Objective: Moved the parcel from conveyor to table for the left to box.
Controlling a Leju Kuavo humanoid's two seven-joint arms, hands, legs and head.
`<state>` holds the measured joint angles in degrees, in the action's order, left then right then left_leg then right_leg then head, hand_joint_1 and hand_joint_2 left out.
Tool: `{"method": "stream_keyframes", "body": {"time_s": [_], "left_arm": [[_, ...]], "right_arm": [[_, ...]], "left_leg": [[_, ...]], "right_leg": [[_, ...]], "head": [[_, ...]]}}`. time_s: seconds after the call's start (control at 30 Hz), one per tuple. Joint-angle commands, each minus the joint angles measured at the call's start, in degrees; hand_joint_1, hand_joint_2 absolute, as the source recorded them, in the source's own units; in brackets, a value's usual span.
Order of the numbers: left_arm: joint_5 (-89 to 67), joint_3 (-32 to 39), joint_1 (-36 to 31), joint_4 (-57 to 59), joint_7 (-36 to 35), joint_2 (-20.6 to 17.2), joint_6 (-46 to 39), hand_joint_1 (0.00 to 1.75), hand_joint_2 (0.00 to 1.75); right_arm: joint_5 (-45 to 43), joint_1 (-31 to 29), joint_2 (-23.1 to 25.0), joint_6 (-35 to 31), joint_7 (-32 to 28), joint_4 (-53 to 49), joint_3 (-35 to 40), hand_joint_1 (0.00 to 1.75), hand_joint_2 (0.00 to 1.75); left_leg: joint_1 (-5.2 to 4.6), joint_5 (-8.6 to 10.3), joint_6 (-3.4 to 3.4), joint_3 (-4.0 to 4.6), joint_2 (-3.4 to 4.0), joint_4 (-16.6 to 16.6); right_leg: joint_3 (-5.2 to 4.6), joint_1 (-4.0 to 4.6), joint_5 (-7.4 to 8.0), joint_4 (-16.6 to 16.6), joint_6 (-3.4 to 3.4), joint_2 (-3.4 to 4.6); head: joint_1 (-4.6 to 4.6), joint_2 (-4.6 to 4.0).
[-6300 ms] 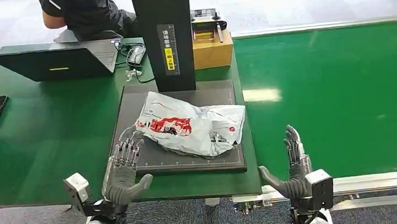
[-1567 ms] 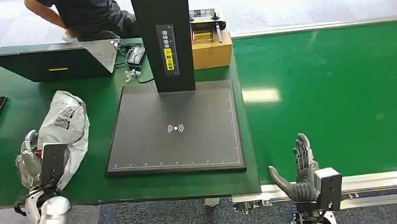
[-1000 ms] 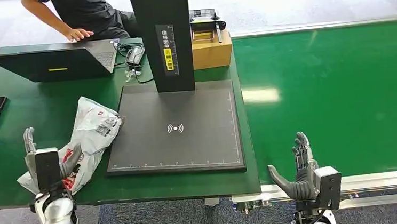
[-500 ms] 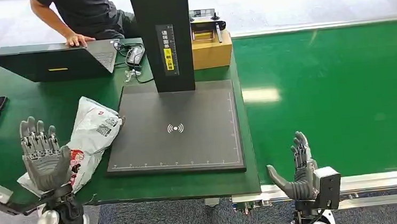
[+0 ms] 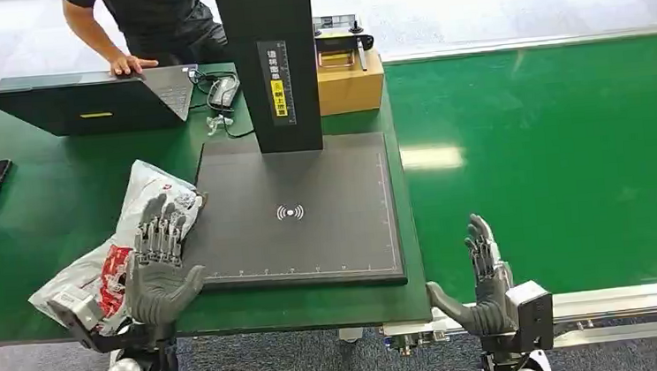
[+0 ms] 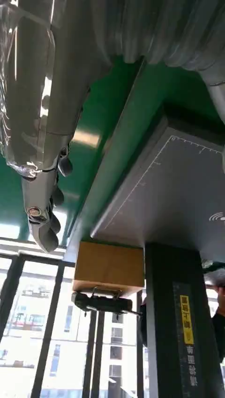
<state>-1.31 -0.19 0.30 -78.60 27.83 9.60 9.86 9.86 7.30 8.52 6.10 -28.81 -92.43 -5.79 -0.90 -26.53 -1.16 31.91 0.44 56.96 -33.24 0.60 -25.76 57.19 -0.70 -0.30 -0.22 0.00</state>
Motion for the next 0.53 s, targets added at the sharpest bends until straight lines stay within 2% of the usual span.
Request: {"method": "stream_keyframes", "body": {"time_s": [0.03, 0.33, 0.47, 0.53], "left_arm": [[-0.4, -2.3, -0.3, 1.7, -0.4, -0.3, -0.2, 0.0, 1.75], [-3.8, -3.8, -0.9, 4.1, -1.3, 0.3, -0.8, 0.0, 1.75], [-5.1, -4.8, -0.4, 4.1, -0.7, -0.3, -0.8, 0.0, 1.75], [-4.8, -4.9, 0.0, 3.7, -1.0, -0.1, 0.0, 0.0, 1.75]], "right_arm": [[0.1, 0.6, -0.7, -0.1, 0.1, -0.4, 1.8, 0.0, 1.75], [1.8, 0.4, -1.4, 0.2, 0.5, -0.4, 2.4, 0.0, 1.75], [-7.2, -0.6, -2.2, 8.3, 1.6, 1.2, 1.8, 0.0, 1.75], [-7.3, -1.0, -2.0, 8.6, 1.5, 1.5, 1.4, 0.0, 1.75]], "left_leg": [[0.01, 0.01, 0.13, -0.1, -0.08, -0.1], [0.03, 0.03, 0.19, -0.19, -0.11, -0.2], [0.01, 0.02, 0.12, -0.14, -0.07, -0.1], [0.02, 0.02, 0.15, -0.15, -0.05, -0.1]], "right_leg": [[0.11, -0.02, -0.02, -0.1, 0.1, -0.02], [0.21, -0.01, 0.0, -0.2, 0.15, -0.03], [0.14, -0.02, 0.01, -0.1, 0.11, -0.02], [0.16, -0.02, 0.02, -0.1, 0.12, 0.02]], "head": [[0.0, 0.0], [0.0, 0.0], [0.0, 0.0], [0.0, 0.0]]}}
